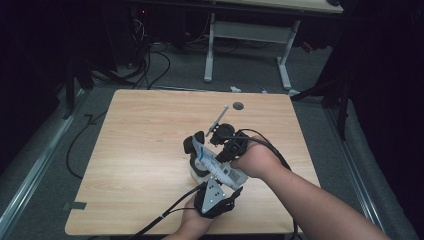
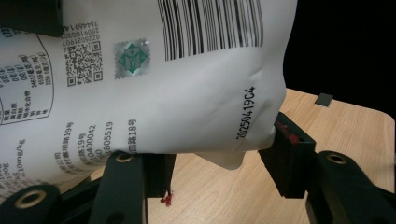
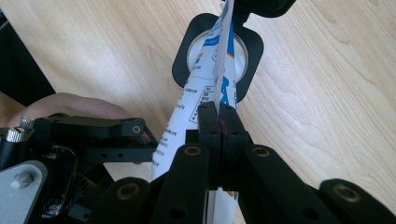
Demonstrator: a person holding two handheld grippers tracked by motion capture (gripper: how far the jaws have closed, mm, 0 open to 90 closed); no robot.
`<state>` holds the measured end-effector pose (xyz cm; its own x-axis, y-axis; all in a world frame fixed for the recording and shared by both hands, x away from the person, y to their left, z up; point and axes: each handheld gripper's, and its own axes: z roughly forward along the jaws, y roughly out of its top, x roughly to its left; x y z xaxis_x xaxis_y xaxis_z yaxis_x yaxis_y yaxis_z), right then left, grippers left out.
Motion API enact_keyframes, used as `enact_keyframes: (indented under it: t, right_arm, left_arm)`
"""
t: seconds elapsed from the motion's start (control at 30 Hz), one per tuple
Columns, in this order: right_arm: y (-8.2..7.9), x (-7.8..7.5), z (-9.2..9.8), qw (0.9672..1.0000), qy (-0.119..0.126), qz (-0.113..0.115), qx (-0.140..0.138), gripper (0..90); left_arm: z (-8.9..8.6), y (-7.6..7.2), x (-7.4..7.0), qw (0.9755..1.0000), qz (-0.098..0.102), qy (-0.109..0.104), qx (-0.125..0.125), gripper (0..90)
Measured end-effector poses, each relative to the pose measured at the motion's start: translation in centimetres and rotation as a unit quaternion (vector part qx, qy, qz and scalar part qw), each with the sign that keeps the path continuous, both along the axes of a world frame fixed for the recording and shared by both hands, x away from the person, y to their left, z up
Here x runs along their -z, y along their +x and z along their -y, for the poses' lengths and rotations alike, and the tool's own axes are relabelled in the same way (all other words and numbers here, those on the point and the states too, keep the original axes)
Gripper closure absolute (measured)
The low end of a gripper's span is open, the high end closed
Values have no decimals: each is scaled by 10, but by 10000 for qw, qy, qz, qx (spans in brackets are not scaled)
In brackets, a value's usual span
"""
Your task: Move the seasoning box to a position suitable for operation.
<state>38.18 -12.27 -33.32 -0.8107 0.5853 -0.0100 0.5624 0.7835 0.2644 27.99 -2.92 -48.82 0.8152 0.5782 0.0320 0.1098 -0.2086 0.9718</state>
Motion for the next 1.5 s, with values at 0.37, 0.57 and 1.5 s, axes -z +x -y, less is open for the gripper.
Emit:
enact_keyframes:
  t: [0.37, 0.57, 1.5]
  right_arm:
    - [-1, -1, 1, 10000, 13, 4, 14, 900]
    - [-1, -1, 1, 10000, 2, 13, 18, 900]
    - [0, -3, 2, 10000, 41, 19, 11, 900]
  left_arm:
    - [1, 0, -1, 10000, 24, -7, 14, 494]
    - [1, 0, -1, 10000, 20, -19, 7, 494]
    - [2, 0, -3, 10000, 37, -40, 15, 496]
